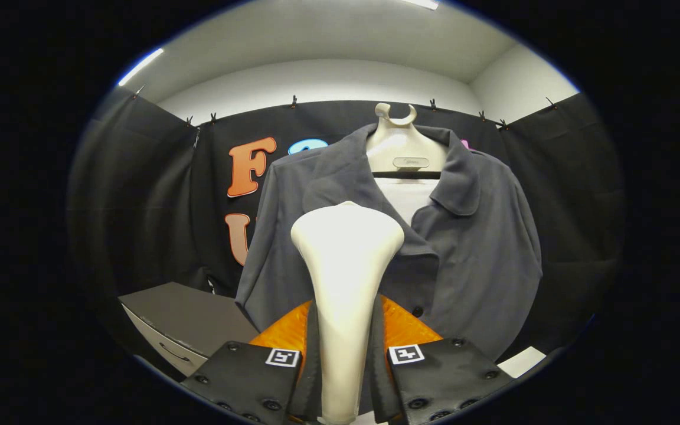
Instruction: Iron the clothes twice with a garment steamer, once on the left side and once on the right side.
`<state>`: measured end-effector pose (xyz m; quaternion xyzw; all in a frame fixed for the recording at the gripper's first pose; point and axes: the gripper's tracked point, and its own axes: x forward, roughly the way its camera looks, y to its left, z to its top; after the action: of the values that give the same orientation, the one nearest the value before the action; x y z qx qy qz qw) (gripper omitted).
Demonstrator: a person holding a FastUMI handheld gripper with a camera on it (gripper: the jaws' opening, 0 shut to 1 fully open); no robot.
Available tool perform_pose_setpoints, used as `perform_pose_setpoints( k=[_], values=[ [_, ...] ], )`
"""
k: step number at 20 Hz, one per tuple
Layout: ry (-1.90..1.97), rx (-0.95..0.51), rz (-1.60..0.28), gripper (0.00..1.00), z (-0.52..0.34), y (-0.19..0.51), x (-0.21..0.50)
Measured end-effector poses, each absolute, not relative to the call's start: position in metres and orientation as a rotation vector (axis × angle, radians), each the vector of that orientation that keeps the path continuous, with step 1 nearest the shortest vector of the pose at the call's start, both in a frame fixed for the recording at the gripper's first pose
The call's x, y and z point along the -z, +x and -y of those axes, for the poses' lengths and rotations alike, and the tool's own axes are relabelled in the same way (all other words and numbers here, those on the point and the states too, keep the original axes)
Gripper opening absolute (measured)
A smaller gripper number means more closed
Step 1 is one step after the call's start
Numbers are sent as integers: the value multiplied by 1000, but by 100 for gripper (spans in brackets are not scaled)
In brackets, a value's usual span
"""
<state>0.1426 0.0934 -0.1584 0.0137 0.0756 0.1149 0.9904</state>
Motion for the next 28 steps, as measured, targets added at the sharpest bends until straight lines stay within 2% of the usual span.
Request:
perform_pose_setpoints(
  k=[11,28],
  values=[
    [8,-231,-212,41,-102,132,205],
    [-19,-196,-343,41,-89,88,320]
  ],
)
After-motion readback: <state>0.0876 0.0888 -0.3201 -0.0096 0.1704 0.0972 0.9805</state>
